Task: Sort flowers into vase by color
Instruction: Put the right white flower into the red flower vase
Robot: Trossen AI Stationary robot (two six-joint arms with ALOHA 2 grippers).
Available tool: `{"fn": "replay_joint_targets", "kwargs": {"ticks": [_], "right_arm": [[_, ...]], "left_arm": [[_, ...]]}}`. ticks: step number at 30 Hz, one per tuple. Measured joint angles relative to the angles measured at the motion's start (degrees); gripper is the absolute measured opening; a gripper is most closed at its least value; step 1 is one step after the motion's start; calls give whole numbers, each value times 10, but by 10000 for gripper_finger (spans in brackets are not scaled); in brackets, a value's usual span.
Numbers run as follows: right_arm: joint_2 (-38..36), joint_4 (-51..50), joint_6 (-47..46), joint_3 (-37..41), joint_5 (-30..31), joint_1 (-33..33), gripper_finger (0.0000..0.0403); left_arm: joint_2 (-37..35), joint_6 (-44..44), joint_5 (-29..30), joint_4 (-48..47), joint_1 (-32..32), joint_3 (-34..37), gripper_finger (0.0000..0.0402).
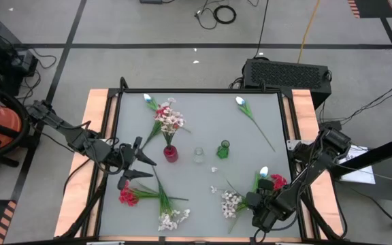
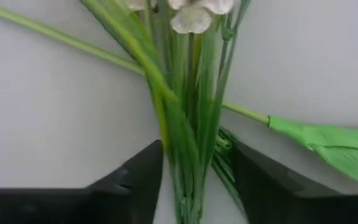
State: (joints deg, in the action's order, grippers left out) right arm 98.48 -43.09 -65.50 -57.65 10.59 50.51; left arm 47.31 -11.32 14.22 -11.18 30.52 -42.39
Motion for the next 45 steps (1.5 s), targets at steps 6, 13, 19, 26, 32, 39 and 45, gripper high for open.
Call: {"fn": "replay_joint_targets", "kwargs": {"ticks": [6,13,19,26,32,39,45], "right_arm": [[-1,4,8,0,-1,-3,24],[-62,15,14,0,16,-3,8],[-166,35,14,0,120,-3,4],[-236,148,163,0,258,-3,3],[-256,352,381,0,400,-27,2],[-242,605,558,0,325,-119,1],[-212,672,598,0,208,-187,1]], "left_arm": [[0,1,0,0,0,0,192],[0,1,0,2,0,0,192],[0,2,9,4,0,0,192],[0,14,13,33,0,0,192],[18,87,35,147,0,0,192],[104,141,57,281,-1,-1,192],[177,135,59,303,-1,-50,237]]}}
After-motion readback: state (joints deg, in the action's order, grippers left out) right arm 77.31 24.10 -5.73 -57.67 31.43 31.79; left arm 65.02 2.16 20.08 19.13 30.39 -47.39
